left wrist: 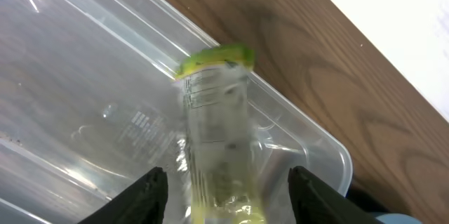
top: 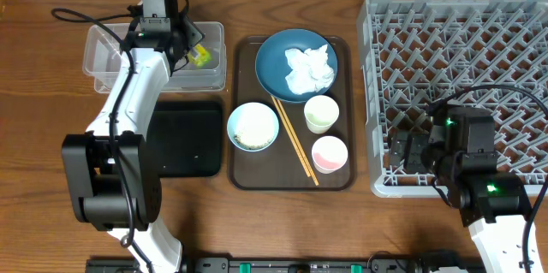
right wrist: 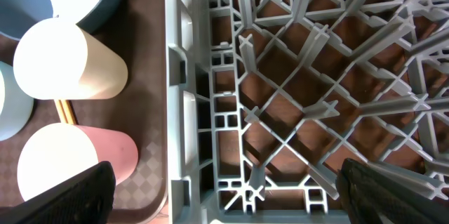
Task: Sort waste into correct bins and load items into the dishwasher rack
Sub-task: 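Return the left gripper to the plate and grasp the white tissue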
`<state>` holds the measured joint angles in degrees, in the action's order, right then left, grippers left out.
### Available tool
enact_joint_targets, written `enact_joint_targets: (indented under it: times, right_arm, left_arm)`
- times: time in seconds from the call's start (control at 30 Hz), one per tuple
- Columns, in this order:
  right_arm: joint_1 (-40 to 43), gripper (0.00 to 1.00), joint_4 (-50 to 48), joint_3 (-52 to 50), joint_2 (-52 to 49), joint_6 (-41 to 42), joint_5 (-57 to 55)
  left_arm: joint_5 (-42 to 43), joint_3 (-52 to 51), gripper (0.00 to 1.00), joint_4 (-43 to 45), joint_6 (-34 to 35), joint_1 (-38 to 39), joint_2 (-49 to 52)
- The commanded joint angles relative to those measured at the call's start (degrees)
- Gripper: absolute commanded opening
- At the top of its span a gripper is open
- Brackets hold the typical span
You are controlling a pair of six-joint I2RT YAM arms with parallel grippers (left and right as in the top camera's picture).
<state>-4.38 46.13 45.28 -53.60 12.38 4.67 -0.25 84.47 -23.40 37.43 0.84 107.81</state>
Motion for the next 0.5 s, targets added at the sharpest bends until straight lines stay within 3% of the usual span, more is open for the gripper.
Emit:
enact_joint_targets:
  times: [0.0, 0.23, 0.47]
  right_arm:
    - [-0.13, 0.99, 0.15, 1.38, 0.35, -0.66, -0.35]
    - [-0.13, 0.99, 0.00, 1.38, 0.35, -0.66, -0.37]
    - [-0.13, 0.99, -0.04, 1.38, 0.35, -0.68, -0.37]
  left_arm:
    - [0.68, 0.74, 0.59, -0.15, -0.98, 0.00, -0.63]
    - [2.62, 0.74, 0.59, 1.07, -5.62, 3.23, -1.40]
    - [11.63, 0.74, 0.60, 5.51, -21.53, 12.28, -1.51]
